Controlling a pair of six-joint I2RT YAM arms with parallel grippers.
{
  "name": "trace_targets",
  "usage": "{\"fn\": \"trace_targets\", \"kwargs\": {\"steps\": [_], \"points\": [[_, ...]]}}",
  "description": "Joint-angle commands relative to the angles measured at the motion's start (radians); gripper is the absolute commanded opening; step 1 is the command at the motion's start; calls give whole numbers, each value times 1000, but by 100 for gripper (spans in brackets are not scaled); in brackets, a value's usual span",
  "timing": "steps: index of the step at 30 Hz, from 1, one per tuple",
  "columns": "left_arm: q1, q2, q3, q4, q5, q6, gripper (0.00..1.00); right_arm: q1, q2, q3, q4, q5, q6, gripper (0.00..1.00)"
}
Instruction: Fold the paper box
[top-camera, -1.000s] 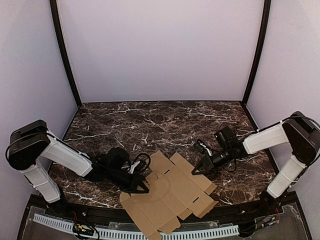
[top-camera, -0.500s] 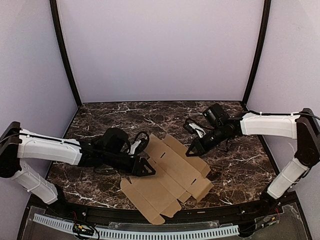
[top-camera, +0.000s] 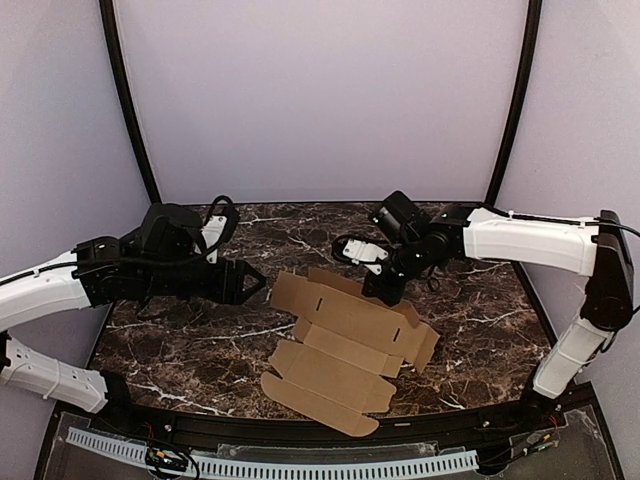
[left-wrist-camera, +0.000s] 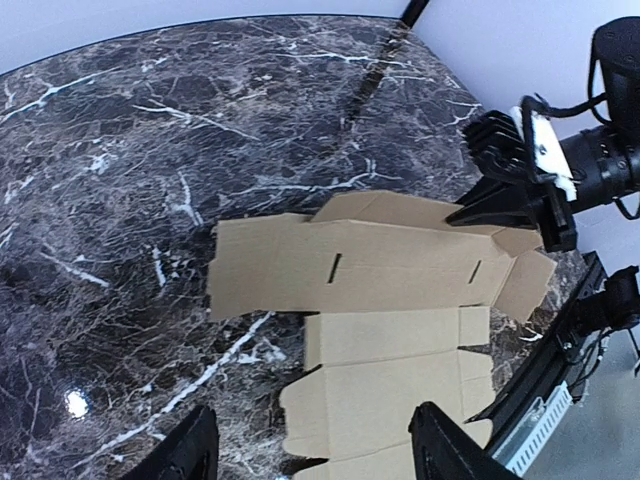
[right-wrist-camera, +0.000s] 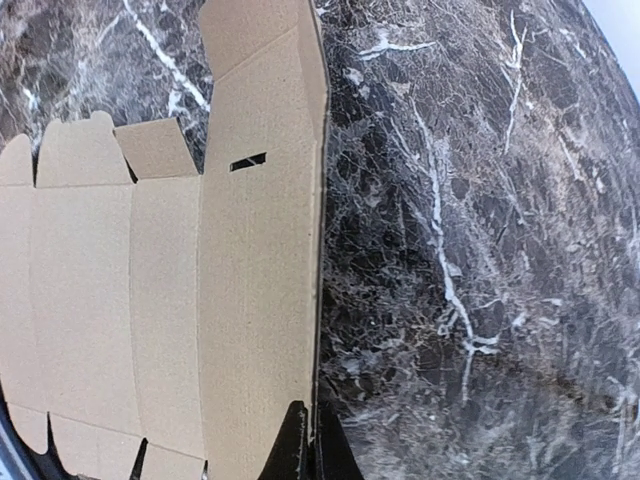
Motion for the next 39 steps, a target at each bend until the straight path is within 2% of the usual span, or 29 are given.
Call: {"fn": "trace_targets", "kwargs": {"steps": [1, 9, 13, 17, 20, 22, 24, 25, 26, 30, 39], "points": [[1, -49, -69, -73, -142, -1, 66, 49, 27, 51, -38, 208, -178, 0], [3, -82, -205, 61, -122, -74, 65, 98, 46, 19, 44, 287, -321, 0], [3, -66, -225, 87, -105, -58, 64, 103, 47, 9, 73, 282, -320, 0], [4, -17, -261, 226, 2, -60, 61, 105, 58, 28, 51, 265, -302, 0], [6, 34, -212, 288, 25, -52, 58, 116, 43, 16, 64, 245, -298, 0], [17, 79, -165, 316, 56, -37, 53, 134, 37, 2, 80, 247, -298, 0], [32, 123, -127, 336, 83, -34, 37, 143, 35, 1, 84, 252, -292, 0], [41, 151, -116, 348, 99, -46, 32, 148, 33, 1, 83, 256, -289, 0], [60, 162, -106, 358, 103, -56, 23, 155, 29, -2, 82, 258, -286, 0], [108, 213, -108, 462, 196, -110, 3, 174, 13, -17, 87, 267, -276, 0], [122, 351, -23, 517, 278, -144, 1, 192, -26, -47, 116, 271, -249, 0]]}}
